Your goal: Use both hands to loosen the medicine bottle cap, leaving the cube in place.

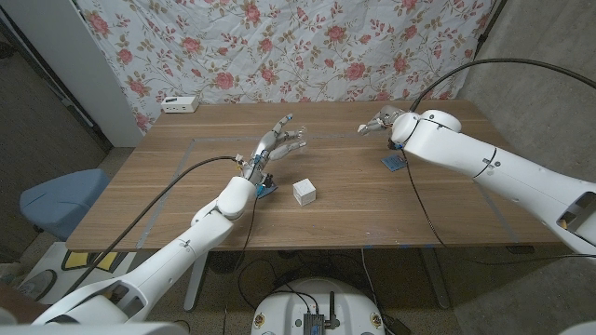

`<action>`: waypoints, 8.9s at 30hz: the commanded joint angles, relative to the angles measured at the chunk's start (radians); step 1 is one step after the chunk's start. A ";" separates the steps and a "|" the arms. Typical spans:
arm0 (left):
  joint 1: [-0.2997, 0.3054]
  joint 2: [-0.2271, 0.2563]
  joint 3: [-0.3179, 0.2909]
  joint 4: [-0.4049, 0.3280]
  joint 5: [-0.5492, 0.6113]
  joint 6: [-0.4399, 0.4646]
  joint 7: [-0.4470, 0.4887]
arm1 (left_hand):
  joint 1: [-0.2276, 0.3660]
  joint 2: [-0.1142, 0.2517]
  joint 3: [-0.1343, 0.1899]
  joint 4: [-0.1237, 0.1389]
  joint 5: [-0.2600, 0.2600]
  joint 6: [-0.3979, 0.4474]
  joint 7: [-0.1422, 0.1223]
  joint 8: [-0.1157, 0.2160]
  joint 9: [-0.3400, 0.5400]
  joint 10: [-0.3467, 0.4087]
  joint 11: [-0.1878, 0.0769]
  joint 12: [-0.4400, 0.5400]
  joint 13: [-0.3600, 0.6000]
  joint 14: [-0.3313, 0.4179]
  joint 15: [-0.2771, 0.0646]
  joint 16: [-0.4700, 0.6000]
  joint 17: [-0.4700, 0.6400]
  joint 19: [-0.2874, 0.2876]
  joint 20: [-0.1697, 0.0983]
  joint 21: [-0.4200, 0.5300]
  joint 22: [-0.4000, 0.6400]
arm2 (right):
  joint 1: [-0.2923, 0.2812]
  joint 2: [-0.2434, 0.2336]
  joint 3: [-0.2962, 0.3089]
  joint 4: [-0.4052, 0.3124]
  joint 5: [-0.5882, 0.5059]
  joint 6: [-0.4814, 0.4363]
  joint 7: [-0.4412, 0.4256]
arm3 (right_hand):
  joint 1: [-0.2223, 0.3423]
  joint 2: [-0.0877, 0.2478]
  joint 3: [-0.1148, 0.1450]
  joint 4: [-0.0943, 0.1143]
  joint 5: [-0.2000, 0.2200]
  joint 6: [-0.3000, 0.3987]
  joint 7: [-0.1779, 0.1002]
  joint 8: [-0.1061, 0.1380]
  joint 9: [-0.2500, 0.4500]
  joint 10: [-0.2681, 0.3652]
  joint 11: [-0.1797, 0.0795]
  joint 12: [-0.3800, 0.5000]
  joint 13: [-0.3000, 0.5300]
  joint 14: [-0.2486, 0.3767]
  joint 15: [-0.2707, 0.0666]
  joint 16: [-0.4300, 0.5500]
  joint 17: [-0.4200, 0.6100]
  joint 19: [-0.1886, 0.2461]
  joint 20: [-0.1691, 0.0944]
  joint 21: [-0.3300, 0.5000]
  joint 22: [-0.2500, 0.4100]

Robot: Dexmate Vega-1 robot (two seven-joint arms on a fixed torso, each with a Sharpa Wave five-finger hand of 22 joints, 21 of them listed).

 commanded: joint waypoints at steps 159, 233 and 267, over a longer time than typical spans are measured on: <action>-0.008 0.036 0.078 0.092 0.099 0.106 0.087 | -0.059 0.006 -0.085 -0.003 0.024 0.002 -0.101 0.008 0.002 -0.100 -0.020 0.003 -0.006 -0.113 -0.158 0.001 -0.004 -0.117 -0.073 0.016 0.005 | -0.011 0.209 -0.142 0.368 -0.170 0.011 -0.027 | -0.020 -0.019 -0.030 -0.014 0.012 0.016 -0.074 -0.043 -0.002 -0.019 -0.001 -0.020 0.002 -0.032 -0.013 -0.025 -0.013 0.002 0.004 0.001 -0.001; 0.076 0.114 -0.002 -0.095 0.011 0.140 0.031 | -0.177 0.000 -0.170 0.038 0.043 -0.063 -0.106 0.001 0.003 -0.432 0.050 -0.007 -0.008 -0.411 -0.065 -0.004 -0.003 -0.237 -0.025 0.007 0.005 | -0.012 0.062 -0.116 0.171 -0.115 0.036 0.080 | -0.189 -0.122 -0.147 0.035 0.065 -0.595 0.056 -0.128 -0.015 -0.349 0.148 -0.023 0.005 -0.369 0.159 -0.091 -0.025 -0.310 0.030 -0.016 -0.001; 0.057 0.059 -0.039 -0.076 -0.017 0.108 0.072 | -0.227 0.028 -0.184 0.062 0.045 -0.028 -0.104 0.015 0.004 -0.434 0.058 0.011 -0.007 -0.429 -0.039 0.008 -0.003 -0.260 -0.002 0.016 0.007 | -0.284 -0.009 0.157 0.082 -0.131 0.357 -0.087 | -0.311 -0.120 -0.195 0.092 0.076 -0.586 0.059 -0.108 -0.026 -0.288 0.147 0.003 0.000 -0.358 0.103 -0.065 -0.025 -0.294 -0.042 0.003 -0.004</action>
